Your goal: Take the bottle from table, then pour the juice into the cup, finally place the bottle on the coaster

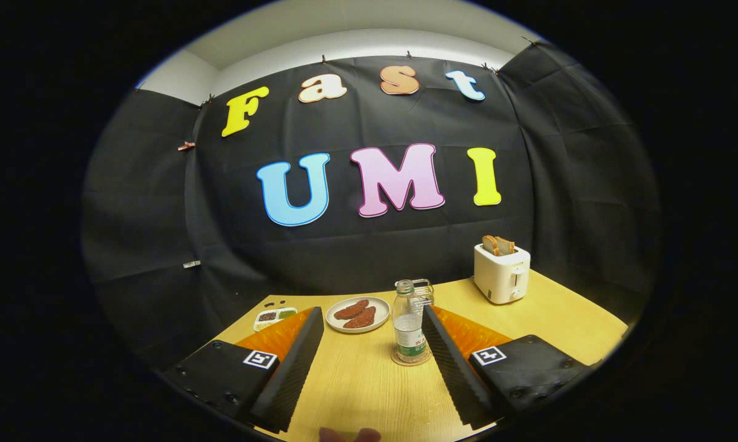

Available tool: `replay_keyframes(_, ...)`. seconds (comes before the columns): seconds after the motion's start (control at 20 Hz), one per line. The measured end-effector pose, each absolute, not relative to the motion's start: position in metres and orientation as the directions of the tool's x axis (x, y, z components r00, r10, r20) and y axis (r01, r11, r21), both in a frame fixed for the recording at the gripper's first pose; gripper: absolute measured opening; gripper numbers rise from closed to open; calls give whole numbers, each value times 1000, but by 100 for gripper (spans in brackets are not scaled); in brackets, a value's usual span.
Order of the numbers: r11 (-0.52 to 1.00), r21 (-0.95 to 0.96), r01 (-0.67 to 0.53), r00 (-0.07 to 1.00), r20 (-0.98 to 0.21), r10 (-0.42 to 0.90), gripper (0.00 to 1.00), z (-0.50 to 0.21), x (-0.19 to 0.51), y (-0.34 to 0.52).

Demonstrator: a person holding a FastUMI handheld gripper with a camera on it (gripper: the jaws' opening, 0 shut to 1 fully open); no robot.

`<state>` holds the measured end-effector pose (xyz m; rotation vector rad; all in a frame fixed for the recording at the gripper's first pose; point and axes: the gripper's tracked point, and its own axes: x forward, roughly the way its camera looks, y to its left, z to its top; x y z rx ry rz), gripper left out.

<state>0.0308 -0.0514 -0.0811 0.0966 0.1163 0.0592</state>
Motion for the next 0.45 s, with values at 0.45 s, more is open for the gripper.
replay_keyframes(0.45,995,82,-56,990,-123,66,99,-82,27,-58)
